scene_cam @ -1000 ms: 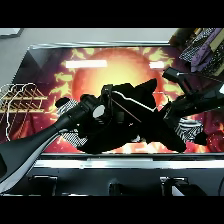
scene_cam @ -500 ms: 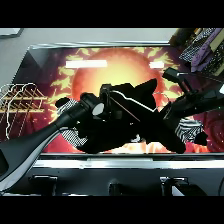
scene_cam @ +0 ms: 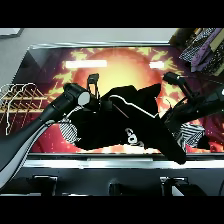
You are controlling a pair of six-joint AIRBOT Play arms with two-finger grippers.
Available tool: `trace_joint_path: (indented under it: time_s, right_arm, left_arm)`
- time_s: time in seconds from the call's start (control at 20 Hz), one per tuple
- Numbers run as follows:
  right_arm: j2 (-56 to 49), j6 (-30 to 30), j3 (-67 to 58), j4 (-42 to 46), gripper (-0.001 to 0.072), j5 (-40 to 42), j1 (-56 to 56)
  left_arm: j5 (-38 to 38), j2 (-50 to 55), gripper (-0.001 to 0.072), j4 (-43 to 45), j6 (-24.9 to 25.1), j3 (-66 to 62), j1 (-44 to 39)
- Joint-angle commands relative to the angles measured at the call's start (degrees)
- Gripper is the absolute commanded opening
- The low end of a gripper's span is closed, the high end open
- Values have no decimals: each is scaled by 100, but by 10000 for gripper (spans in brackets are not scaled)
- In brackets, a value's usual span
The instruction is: Fold the clothes and pants, and hang the long-sleeved shirts on hangers.
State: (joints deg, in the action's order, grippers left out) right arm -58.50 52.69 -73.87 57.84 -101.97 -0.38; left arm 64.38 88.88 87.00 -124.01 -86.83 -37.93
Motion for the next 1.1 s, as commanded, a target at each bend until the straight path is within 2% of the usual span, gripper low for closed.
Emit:
trace_joint_path:
  time_s: [0.0,0.45,0.75,0.85,1.05]
  right_arm:
    - [39,70,2,28,38,-170,0]
    - [20,46,2,26,37,282,0]
    - [-216,48,2,-308,37,214,0]
    - [-227,46,2,-326,37,170,0]
    - [-221,48,2,-334,38,15,0]
  left_arm:
    - [-94,-20,34,76,129,-76,120]
    - [-214,-20,34,264,433,-614,225]
    - [-673,-20,34,350,472,-782,225]
    - [-826,-20,34,352,697,-782,225]
    - [-1029,2,34,367,726,-780,262]
